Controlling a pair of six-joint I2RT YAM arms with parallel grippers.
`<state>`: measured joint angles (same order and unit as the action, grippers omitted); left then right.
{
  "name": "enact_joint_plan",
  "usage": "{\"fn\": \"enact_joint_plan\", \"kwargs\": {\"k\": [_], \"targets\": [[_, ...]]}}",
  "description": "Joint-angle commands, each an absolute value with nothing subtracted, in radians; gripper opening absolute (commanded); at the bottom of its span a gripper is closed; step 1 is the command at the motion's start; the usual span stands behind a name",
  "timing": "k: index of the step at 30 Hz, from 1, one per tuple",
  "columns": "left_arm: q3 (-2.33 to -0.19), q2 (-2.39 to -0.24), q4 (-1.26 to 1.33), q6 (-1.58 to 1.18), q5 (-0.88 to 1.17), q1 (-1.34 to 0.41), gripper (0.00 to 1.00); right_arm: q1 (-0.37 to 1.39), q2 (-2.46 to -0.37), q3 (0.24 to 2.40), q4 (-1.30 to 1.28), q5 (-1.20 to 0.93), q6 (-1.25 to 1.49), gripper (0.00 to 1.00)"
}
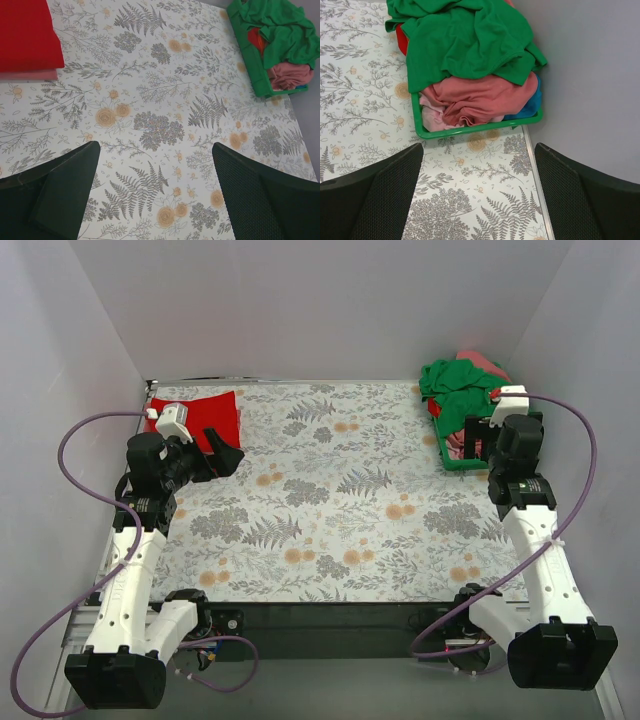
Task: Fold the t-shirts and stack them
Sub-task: Grab the tshirt from the pile
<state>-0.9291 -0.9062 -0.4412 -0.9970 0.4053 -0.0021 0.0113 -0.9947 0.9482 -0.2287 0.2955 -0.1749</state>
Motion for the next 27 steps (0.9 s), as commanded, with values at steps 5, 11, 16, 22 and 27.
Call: {"fn": "enact_joint_plan", "kwargs": {"k": [5, 11, 16, 22, 27], "targets": [[-0.939, -0.908, -0.427, -1.005, 0.431, -0.003, 0.95, 0.011, -1.099, 1.055, -0.196, 0.275, -0.271, 0.99], [-0.916, -0.911, -0.413, -1.0, 0.425, -0.002, 0.95, -0.067, -1.299, 1.228, -0.299, 0.016, -0.338, 0.96], [-0.884, -0.917, -0.391, -1.003, 0.425, -0.002, 0.95, -0.175, -1.474, 1.391, -0.33, -0.267, -0.253, 0.92], [-0.848, -0.919, -0.367, -1.005, 0.425, -0.003, 0.95, -0.179, -1.729, 1.667, -0.393, -0.256, -0.175, 0.82], [-0.828, -0.922, -0.354, -1.006, 0.43, -0.002, 0.95, -0.149, -1.841, 1.769, -0.379, -0.226, -0.189, 0.74]]}}
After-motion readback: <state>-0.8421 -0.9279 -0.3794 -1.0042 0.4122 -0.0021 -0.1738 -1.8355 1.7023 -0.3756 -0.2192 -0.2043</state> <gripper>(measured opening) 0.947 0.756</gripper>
